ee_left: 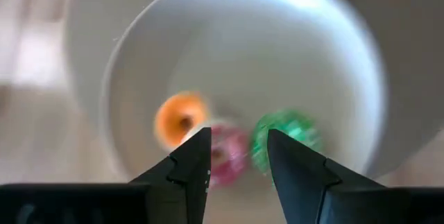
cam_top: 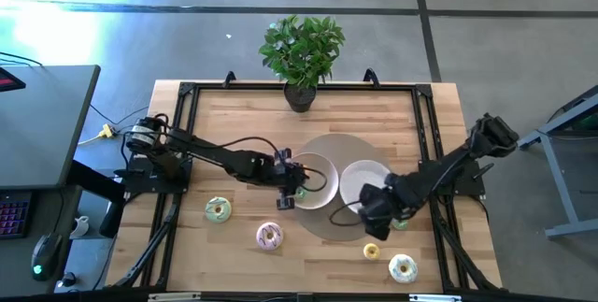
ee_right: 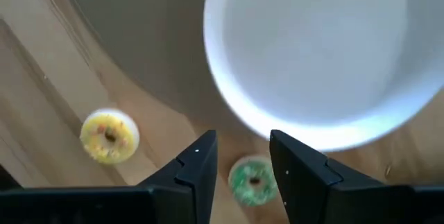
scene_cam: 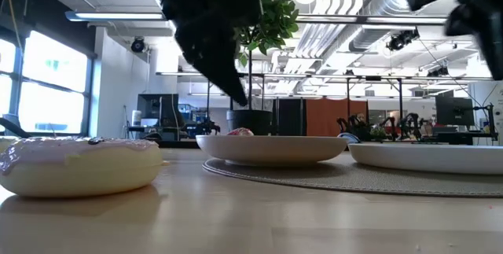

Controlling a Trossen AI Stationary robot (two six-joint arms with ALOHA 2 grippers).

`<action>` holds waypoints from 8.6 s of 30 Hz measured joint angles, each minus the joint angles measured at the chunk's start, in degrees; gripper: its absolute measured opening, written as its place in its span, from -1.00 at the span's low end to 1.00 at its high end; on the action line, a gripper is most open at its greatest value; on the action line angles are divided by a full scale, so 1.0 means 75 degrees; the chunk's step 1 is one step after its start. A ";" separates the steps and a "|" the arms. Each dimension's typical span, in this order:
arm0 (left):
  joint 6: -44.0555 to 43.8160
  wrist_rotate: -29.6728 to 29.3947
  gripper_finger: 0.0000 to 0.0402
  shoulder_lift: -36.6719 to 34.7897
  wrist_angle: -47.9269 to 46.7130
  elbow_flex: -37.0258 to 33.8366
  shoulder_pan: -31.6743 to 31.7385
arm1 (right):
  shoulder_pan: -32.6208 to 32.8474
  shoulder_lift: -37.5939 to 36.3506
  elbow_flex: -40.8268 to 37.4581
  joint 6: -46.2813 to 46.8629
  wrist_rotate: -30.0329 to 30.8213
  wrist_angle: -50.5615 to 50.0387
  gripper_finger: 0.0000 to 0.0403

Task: Pick & Place donuts
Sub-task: Put the small green donut into the left white plate, then put the small yellow donut into the left white plate, then put the big white donut into the right white plate

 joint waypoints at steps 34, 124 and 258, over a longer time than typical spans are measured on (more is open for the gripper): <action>-0.0181 -0.1388 -0.31 -0.2938 -0.1292 -0.2162 0.0399 | 0.1655 -0.0029 -0.2882 0.5484 -0.0702 0.2854 -0.36; -0.0117 -0.0185 -0.31 -0.2929 -0.0828 -0.2156 0.0396 | -0.3613 0.3335 0.1809 -0.5146 0.1751 0.4325 -0.63; 0.0676 0.0214 -0.31 -0.2929 -0.0036 -0.2156 0.0396 | -0.4538 0.2122 -0.0038 -0.5061 0.1972 0.6232 -0.35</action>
